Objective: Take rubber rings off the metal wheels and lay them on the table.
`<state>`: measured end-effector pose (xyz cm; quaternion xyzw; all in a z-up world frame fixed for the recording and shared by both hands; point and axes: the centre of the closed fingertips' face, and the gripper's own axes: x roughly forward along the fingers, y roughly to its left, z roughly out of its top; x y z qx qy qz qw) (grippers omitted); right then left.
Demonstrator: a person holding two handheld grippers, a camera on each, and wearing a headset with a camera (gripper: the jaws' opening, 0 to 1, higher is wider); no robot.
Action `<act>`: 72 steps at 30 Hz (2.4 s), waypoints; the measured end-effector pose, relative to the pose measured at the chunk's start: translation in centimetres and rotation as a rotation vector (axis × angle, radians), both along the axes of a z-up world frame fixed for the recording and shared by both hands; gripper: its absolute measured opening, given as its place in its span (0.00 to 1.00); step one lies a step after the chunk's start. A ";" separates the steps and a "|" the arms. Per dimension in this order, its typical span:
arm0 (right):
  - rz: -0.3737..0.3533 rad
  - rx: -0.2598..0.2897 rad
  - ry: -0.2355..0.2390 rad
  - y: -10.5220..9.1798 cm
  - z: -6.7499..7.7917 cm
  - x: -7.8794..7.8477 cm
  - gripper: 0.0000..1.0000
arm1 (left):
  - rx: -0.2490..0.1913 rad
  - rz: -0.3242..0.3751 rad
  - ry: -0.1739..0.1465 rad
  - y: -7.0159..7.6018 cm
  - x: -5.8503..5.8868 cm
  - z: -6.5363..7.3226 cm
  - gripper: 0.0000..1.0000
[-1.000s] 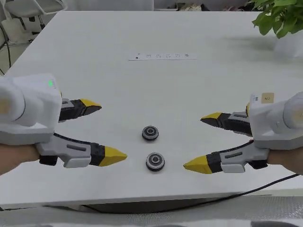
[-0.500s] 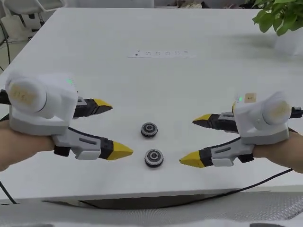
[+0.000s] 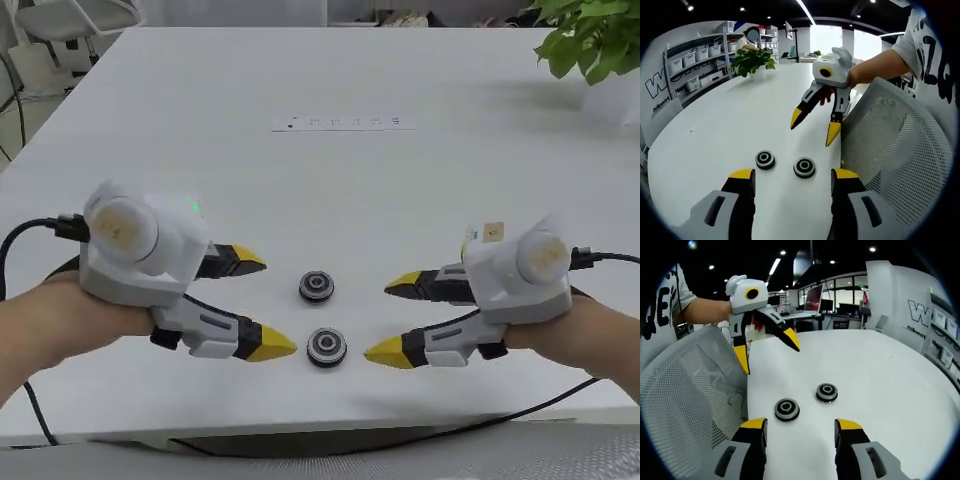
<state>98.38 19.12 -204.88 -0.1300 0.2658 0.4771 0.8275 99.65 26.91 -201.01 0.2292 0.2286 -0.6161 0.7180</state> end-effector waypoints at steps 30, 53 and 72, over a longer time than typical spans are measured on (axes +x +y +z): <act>0.095 -0.018 0.056 1.9 -2.1 -0.4 0.44 | 0.064 -0.117 0.120 -3.4 -1.8 -4.5 0.32; 0.098 -0.032 0.071 1.8 -2.6 -0.6 0.44 | 0.075 -0.085 0.101 -4.2 -1.4 -5.8 0.14; 0.156 -0.046 0.073 3.5 -2.2 0.1 0.42 | 0.069 -0.089 0.019 -4.2 -1.2 -5.9 0.09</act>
